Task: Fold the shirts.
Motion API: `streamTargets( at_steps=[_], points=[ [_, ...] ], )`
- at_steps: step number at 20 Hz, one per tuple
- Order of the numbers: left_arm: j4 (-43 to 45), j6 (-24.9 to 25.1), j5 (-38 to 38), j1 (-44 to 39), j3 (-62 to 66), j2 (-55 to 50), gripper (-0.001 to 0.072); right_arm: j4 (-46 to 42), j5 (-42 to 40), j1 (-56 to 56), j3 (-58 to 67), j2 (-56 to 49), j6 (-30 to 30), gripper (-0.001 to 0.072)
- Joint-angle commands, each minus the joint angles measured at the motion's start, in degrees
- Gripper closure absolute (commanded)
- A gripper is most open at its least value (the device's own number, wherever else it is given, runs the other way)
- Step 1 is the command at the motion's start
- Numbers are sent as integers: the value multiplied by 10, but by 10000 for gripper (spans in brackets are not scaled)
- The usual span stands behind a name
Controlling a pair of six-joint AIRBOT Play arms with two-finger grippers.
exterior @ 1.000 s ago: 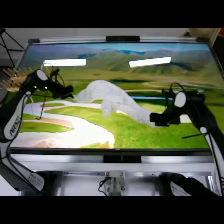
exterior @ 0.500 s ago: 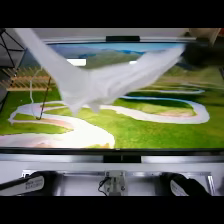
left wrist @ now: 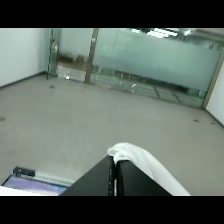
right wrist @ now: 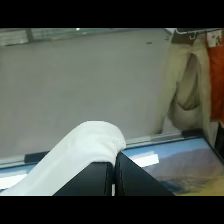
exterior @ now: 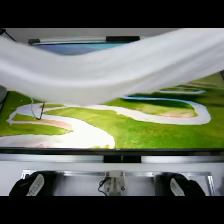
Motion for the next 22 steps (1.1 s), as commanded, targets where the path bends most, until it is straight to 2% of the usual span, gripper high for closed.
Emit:
streamTargets(
  at_steps=[1,3,6,10,13,16,17,18,19,21,22],
  points=[
    [15,0,-97,6,-56,15,679,-30,44,-4,5,-21,-3,648],
    [14,1,-113,6,-123,9,679,-35,68,-4,-20,-50,-3,648],
    [13,2,-111,-2,-259,-1,678,-19,43,-4,-73,-123,2,648],
    [-8,4,-97,-67,-435,-23,678,130,-3,-3,-85,-284,23,648],
    [-8,19,-41,-137,-529,-39,678,238,0,5,-85,-409,25,648],
    [-7,19,14,-177,-558,-50,678,252,58,30,-85,-508,42,647],
    [-8,19,29,-178,-558,-51,678,252,80,38,-85,-529,39,566],
    [-7,19,44,-177,-557,-51,678,253,106,41,-85,-539,28,315],
    [-7,19,55,-175,-554,-50,678,253,137,42,-85,-541,6,118],
    [-7,30,66,-172,-547,-50,678,215,213,40,-84,-523,-13,119],
    [-7,51,66,-173,-545,-50,678,172,251,46,-85,-506,-21,119]
  ],
)
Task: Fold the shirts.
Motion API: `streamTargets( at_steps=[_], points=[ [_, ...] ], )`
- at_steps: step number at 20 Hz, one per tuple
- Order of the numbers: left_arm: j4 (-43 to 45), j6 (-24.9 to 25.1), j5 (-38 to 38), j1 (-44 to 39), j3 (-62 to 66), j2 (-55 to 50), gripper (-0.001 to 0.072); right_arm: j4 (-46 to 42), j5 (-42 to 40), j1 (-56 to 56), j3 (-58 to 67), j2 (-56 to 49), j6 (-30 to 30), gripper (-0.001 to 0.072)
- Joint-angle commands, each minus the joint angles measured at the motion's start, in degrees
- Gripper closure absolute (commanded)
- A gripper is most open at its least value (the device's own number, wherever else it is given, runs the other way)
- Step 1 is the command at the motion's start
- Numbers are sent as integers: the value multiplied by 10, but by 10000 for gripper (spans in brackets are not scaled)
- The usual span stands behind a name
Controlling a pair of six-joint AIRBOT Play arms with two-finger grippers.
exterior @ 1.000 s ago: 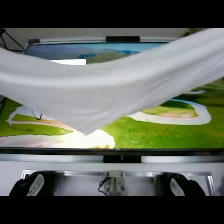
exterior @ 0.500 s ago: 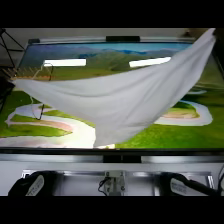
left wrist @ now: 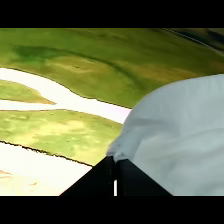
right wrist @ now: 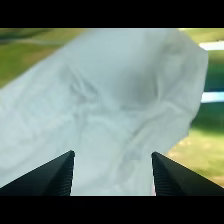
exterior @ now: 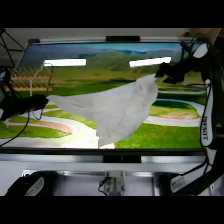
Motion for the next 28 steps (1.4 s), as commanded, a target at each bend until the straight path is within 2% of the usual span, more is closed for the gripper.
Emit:
streamTargets(
  at_steps=[1,2,4,8,10,14,17,22,24,25,27,28],
  points=[
    [0,42,28,-4,-1,-2,677,-89,146,18,-5,19,-39,118],
    [0,47,28,-4,-1,-2,678,-118,175,29,-23,39,-50,119],
    [0,47,25,-4,-1,-2,678,-98,179,47,-125,94,-47,118],
    [0,47,1,-4,-1,-2,678,12,24,107,-438,224,9,118],
    [0,53,-3,-4,-1,-2,677,51,-61,150,-532,250,42,117],
    [0,68,-11,-4,-1,-2,677,34,-140,223,-597,247,108,117],
    [0,73,-14,-4,-1,-2,677,65,-194,245,-600,235,117,117],
    [0,72,-14,-4,-1,-2,678,107,-227,278,-600,203,116,117],
    [0,72,-14,-4,-1,-2,677,108,-257,292,-600,193,140,117],
    [0,72,-14,-4,-1,-2,677,108,-272,296,-600,191,151,142],
    [0,72,-15,-4,-1,-2,677,112,-283,291,-600,194,159,654],
    [0,72,-15,-4,-1,-1,677,111,-281,285,-600,200,156,645]
  ],
)
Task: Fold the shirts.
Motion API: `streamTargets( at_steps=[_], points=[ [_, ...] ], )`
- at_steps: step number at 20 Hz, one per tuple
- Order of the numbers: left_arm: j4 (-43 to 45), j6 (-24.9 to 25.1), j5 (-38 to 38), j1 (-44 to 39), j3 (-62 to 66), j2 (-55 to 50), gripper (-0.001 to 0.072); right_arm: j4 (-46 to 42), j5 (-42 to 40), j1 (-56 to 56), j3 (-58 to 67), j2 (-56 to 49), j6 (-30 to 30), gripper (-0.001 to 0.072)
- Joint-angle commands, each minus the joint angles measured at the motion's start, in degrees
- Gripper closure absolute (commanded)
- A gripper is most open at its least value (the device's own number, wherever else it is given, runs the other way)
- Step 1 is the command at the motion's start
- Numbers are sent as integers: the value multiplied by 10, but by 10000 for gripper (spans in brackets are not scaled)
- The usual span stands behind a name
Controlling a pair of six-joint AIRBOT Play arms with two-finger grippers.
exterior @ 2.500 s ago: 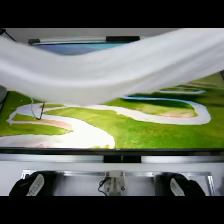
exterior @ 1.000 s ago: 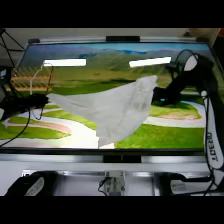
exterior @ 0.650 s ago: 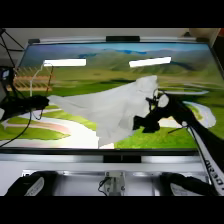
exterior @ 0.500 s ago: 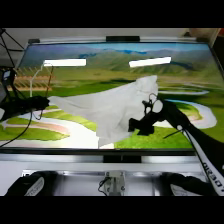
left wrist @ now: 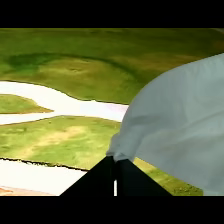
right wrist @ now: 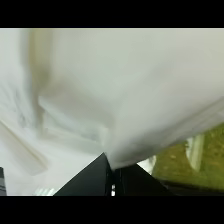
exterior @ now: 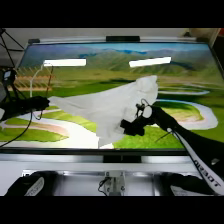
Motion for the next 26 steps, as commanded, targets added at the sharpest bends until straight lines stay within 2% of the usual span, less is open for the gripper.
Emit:
streamTargets(
  at_steps=[1,4,6,7,9,11,12,13,14,15,17,18,19,23,26],
  points=[
    [0,0,-1,0,1,2,678,5,-18,-7,0,15,0,648],
    [0,0,-6,0,54,12,678,-54,43,-44,36,99,-87,649],
    [0,-3,-10,7,162,25,677,-111,116,-82,113,180,-183,649],
    [-1,-3,-10,14,229,28,678,-132,140,-102,161,218,-210,649],
    [0,-7,0,23,390,32,678,-151,139,-141,276,295,-222,649],
    [23,-11,20,35,534,34,679,-156,99,-164,376,357,-223,649],
    [62,-46,11,45,588,35,680,-166,78,-167,407,384,-222,649],
    [107,-104,-19,57,618,35,680,-174,63,-167,421,406,-215,649],
    [150,-156,-73,68,629,35,679,-174,57,-167,421,427,-201,649],
    [171,-175,-143,78,627,35,679,-174,70,-167,421,436,-187,649],
    [176,-173,-308,85,603,19,678,-161,129,-167,421,435,-182,649],
    [169,-168,-370,85,582,11,678,-159,163,-167,420,429,-182,649],
    [158,-148,-402,85,562,6,678,-159,193,-167,420,420,-182,649],
    [128,-138,-399,85,530,13,678,-160,229,-167,421,405,-202,649],
    [124,-139,-340,85,546,44,678,-166,178,-167,421,424,-213,648]
  ],
)
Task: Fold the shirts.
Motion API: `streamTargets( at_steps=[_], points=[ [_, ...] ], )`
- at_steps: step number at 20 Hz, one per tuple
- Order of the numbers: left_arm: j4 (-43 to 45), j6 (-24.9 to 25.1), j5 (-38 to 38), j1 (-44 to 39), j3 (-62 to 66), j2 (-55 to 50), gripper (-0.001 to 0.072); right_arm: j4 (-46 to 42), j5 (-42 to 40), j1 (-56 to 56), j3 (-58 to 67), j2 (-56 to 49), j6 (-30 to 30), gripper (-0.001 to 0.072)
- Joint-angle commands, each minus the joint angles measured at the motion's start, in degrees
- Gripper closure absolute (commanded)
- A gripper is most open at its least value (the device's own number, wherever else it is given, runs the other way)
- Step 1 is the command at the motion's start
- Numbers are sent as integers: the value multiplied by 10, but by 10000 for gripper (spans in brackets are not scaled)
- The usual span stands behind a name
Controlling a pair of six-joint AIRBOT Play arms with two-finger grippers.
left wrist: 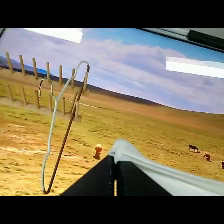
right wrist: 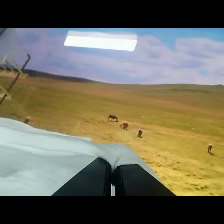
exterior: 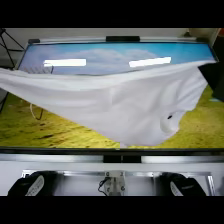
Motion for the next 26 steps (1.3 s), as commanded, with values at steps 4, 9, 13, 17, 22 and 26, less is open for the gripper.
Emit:
streamTargets(
  at_steps=[4,9,13,17,22,26],
  points=[
    [-8,1,47,1,23,65,679,-3,-129,0,2,50,-13,648],
    [-8,1,110,1,22,137,678,-14,-259,0,2,104,-12,649],
    [7,1,76,4,21,153,679,-90,-296,0,2,113,30,649],
    [12,2,70,4,-46,141,678,-170,-215,0,2,62,63,649],
    [11,19,136,2,-181,67,678,-207,-191,0,2,-98,65,649],
    [7,32,237,2,-222,-69,678,-227,-260,-1,2,-273,143,648]
  ],
)
